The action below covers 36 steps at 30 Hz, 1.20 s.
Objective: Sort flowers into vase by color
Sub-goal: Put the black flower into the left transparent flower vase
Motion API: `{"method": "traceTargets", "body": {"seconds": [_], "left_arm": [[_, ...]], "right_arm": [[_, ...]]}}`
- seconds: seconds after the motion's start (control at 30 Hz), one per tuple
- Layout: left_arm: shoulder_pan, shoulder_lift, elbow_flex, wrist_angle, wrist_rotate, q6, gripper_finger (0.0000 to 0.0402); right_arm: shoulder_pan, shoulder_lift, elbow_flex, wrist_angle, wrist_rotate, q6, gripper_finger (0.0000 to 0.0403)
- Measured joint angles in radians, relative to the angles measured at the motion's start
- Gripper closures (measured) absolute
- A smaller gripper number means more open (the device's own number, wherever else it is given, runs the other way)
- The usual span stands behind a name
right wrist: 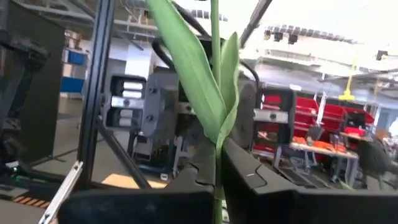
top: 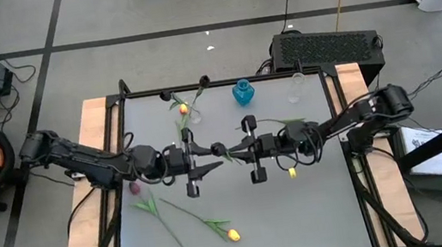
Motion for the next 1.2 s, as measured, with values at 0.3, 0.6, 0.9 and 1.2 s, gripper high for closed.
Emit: {"method": "traceTargets", "body": {"seconds": [0.3,0.6,0.9,1.2], "left_arm": [[0.0,0.004,0.0,0.018,0.011,0.0,0.026],[0.0,0.004,0.0,0.017,0.011,0.0,0.026],[0.0,0.004,0.0,0.04,0.036,-0.02,0.026],[0.0,0.007,0.0,0.064,0.041,-0.026,0.026]], "right_arm": [[0.0,0.002,0.023,-0.017,-0.031,0.024,0.0403],[0.013,0.002,0.023,-0.018,-0.081,0.048,0.0403],[0.014,0.001,0.023,-0.022,-0.102,0.074,0.0403],[0.014,0.001,0.023,-0.024,-0.084,0.092,0.0403]]}}
